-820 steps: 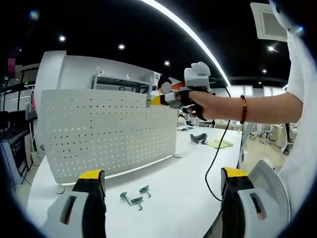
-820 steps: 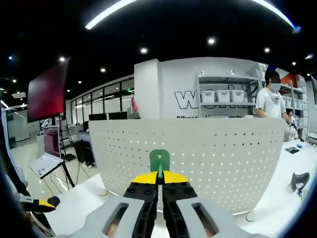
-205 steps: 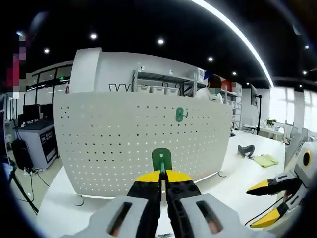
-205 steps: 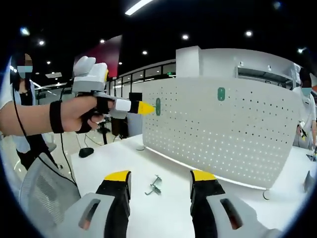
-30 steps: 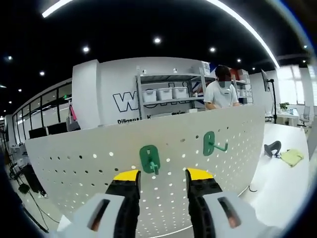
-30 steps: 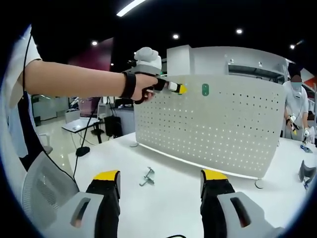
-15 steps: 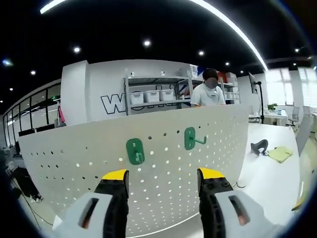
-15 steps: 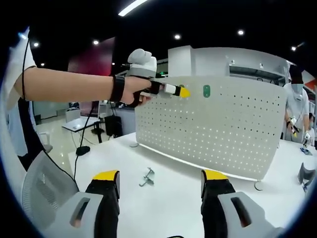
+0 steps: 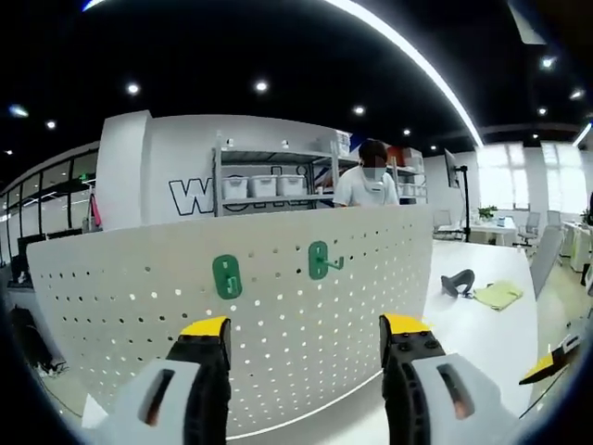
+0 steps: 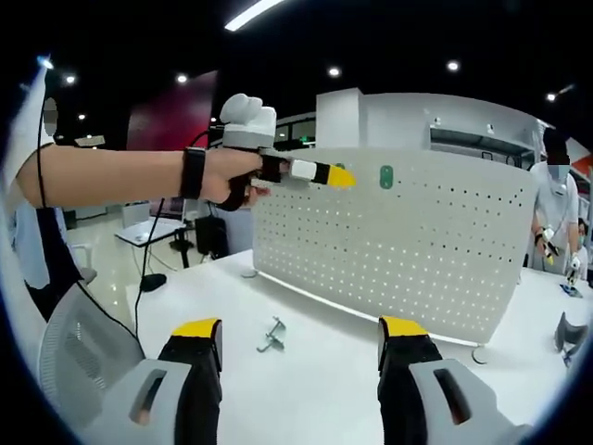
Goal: Insert the hook assembly into the mounting plate slot until the hook locks in place.
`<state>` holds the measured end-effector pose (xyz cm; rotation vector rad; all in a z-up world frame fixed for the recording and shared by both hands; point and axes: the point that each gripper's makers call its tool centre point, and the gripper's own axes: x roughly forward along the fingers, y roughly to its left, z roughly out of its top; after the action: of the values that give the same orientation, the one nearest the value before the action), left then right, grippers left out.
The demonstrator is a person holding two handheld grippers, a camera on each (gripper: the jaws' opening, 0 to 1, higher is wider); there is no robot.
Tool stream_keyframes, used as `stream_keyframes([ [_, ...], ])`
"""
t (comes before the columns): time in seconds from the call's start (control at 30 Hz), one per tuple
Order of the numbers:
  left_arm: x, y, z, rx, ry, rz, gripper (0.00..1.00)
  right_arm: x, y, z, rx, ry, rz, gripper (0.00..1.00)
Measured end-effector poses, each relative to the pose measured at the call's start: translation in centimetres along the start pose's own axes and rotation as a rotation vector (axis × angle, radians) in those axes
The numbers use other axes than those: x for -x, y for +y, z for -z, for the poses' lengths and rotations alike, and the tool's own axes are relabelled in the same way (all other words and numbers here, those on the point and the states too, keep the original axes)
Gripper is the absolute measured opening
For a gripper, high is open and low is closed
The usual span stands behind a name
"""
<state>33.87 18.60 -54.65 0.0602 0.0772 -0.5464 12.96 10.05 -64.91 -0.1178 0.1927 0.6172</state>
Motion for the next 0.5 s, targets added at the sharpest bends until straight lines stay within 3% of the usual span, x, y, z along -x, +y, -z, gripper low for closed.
stream_keyframes([
  [0.2, 1.3, -0.2, -0.3, 0.042, -0.027, 0.024, 0.70, 0.0, 0.1, 0.0, 0.005, 0.001, -0.006, 0.70],
  [0.5, 3.6, -1.1, -0.3, 0.022, -0.054, 0.067, 0.75, 0.0, -0.6, -0.4, 0.006, -0.005, -0.003, 0.70],
])
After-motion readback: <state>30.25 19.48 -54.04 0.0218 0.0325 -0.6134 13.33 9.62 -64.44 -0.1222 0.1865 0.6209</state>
